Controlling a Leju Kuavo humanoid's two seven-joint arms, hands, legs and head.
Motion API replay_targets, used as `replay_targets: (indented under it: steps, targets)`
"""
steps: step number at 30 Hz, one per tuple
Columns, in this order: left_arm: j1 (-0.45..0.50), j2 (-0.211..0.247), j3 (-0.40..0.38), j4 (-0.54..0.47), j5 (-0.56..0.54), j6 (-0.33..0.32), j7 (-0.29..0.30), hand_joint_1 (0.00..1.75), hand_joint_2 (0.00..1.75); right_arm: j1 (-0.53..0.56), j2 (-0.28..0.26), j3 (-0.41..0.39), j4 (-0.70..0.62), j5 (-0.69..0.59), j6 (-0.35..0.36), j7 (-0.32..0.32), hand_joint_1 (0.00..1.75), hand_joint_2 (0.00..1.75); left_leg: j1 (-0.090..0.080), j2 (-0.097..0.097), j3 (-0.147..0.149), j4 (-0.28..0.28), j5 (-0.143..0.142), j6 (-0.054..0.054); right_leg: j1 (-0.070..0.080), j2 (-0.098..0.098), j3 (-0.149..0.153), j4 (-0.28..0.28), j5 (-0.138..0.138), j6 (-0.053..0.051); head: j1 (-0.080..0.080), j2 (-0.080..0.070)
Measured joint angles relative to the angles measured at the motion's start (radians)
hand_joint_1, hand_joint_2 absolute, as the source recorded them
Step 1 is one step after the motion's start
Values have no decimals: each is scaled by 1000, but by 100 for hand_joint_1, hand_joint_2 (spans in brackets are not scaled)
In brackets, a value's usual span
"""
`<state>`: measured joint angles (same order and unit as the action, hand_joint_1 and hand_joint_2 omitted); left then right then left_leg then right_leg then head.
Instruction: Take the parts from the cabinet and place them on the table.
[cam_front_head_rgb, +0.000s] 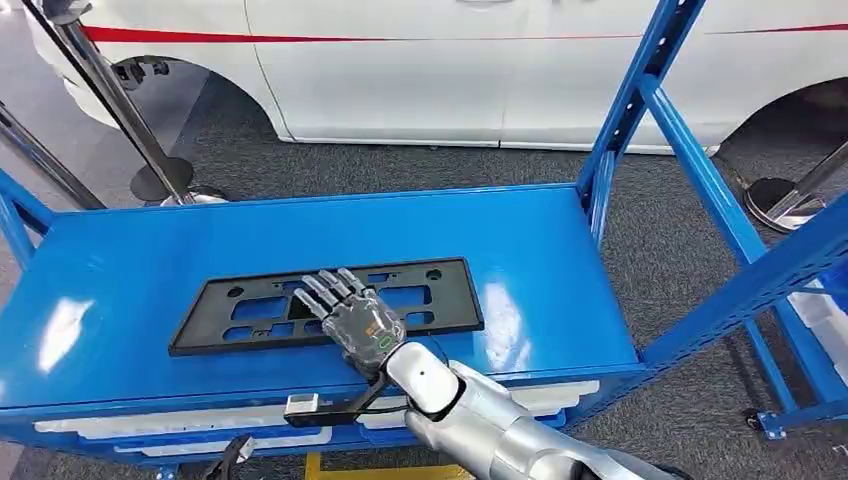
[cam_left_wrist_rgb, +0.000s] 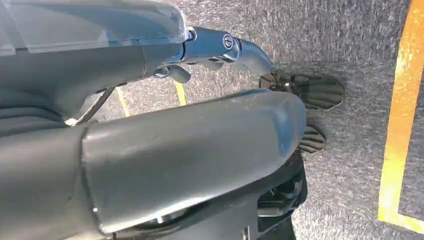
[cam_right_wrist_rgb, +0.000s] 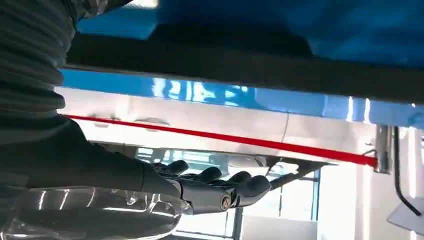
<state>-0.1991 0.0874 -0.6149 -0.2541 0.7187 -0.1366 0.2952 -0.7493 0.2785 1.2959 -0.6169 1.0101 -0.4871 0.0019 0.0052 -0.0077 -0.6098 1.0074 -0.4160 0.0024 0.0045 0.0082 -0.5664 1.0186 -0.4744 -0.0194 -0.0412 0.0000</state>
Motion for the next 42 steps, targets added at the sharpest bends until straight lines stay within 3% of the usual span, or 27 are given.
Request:
replay_targets:
  steps: [11,18,19,20,21,42]
  targets:
    - [-8,-2,-21,0,8,-7,2,0,0,-10,8,-16,114,66,-29,24,0,175,0,0,2,0,0,0,0,0,2,0,0,0,0,0]
    - [-10,-3,-26,0,18,3,2,0,0,-27,9,-18,161,130,-30,84,0,175,0,0,5,0,0,0,0,0,4,0,0,0,0,0]
    - [-10,-3,-26,0,20,3,2,0,0,-30,9,-21,168,140,-33,93,58,175,0,0,5,0,0,0,0,0,4,0,0,0,0,0]
    - [-10,-3,-27,0,23,3,2,0,0,-31,9,-24,172,146,-32,99,161,175,0,0,5,0,0,0,0,0,5,0,0,0,0,0]
    - [-10,-3,-27,0,25,3,2,0,0,-31,9,-25,178,153,-31,104,169,175,0,0,6,0,0,0,0,0,5,0,0,0,0,0]
    - [-13,-3,-50,0,51,-1,-4,0,0,-27,3,-64,212,178,-6,86,175,175,0,0,6,0,0,0,0,0,5,0,0,0,0,0]
